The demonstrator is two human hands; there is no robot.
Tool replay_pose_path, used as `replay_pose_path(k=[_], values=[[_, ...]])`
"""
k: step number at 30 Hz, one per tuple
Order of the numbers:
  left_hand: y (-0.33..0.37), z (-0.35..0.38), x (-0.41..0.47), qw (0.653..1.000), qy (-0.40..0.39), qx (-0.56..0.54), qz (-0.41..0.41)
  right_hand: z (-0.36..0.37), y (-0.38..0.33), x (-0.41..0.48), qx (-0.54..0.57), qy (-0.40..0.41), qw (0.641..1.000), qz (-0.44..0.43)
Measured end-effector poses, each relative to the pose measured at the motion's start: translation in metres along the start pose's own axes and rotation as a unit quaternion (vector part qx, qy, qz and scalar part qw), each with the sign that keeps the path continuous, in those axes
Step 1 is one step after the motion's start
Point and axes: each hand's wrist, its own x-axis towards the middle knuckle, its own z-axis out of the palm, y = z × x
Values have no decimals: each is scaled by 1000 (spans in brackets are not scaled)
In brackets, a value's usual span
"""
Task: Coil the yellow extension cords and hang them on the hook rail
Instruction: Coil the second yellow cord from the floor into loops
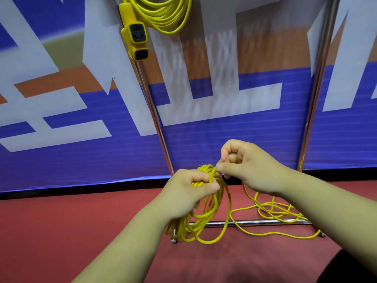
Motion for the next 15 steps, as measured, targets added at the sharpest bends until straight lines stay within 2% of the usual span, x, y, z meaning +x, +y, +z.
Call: replay_pose_path(k=[2,5,8,12,15], values=[[4,-1,3,1000,15,-15,7,-8,0,-1,12,2,1000,-4],[10,-15,7,991,100,-83,16,-24,7,-1,17,-13,1000,20],[9,-37,11,963,200,-182,18,-38,25,-1,-44,-56,995,69],[-1,-71,13,906,300,-297,23,-47,45,-3,-74,-85,984,140],[-17,-83,14,898,338,-282,15,-45,49,-5,-72,-85,980,164]])
